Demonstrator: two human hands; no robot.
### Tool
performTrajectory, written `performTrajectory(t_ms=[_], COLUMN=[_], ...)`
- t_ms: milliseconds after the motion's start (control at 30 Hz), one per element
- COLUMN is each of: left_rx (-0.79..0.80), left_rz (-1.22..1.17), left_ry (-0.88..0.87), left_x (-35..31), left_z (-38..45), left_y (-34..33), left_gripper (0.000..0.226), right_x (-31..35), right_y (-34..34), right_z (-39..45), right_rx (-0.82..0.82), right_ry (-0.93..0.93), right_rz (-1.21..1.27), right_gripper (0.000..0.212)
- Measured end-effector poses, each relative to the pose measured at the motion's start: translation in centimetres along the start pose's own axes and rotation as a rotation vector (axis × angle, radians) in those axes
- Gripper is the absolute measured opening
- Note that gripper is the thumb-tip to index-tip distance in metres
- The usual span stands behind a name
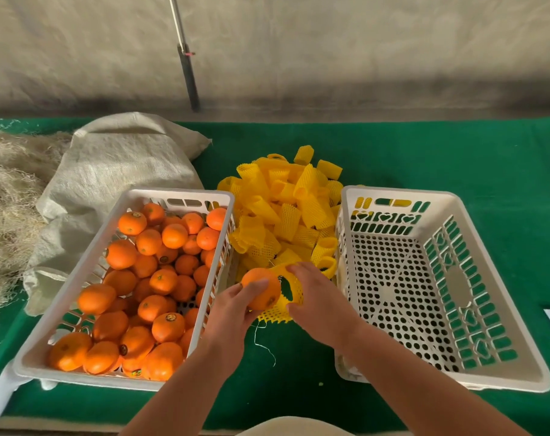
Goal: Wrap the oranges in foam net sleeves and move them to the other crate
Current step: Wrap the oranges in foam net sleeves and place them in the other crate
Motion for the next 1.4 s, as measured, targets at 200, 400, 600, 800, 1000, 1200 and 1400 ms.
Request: performTrajectory(t_ms=[200,400,600,800,1000,1200,1400], left_rx=[0.136,0.070,0.070,0.200,-0.019,-0.198,-0.184], left_rz=[0.444,0.683,0.809,0.758,0.972,1.129,1.077], left_ry=[-0.192,-0.323,-0.306,-0.274,-0.491,-0.609,-0.604], left_x=[-0.9,-2.1,-1.4,-1.3,-3.6,-4.6,-4.2], left_z=[-0.4,0.3,0.2,-0.2,-1.3,-2.1,-2.2], left_y=[-0.4,-0.5,-0.8,-0.9,-0.4,-0.3,-0.4], left_gripper=[0.085,0.081,0.070,0.073,0.068,0.072,0.070], right_x=[-0.1,0.5,0.4,0.2,1.5,3.1,3.4], right_y=[1.0,0.1,-1.0,-0.2,-0.1,-1.1,-0.8], right_z=[0.2,-0.6,-1.1,-1.4,-2.6,-4.2,-4.7], right_rx=[-0.049,-0.049,-0.041,-0.057,-0.126,-0.198,-0.161], right_ry=[0.032,0.094,0.100,0.115,0.132,0.162,0.203], right_rz=[-0.010,-0.048,-0.021,-0.014,-0.006,0.005,0.055], right_gripper=[0.079,0.076,0.074,0.081,0.075,0.071,0.070])
Point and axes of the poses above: each hand's wrist, its own z-axis towards the middle knuckle, its own y-axis out of the back of the hand, x = y × z, the point moved 8 cm from there along z, towards the middle knuckle, and after that the axes turned 11 degrees about -y, right-handed, at the moved point
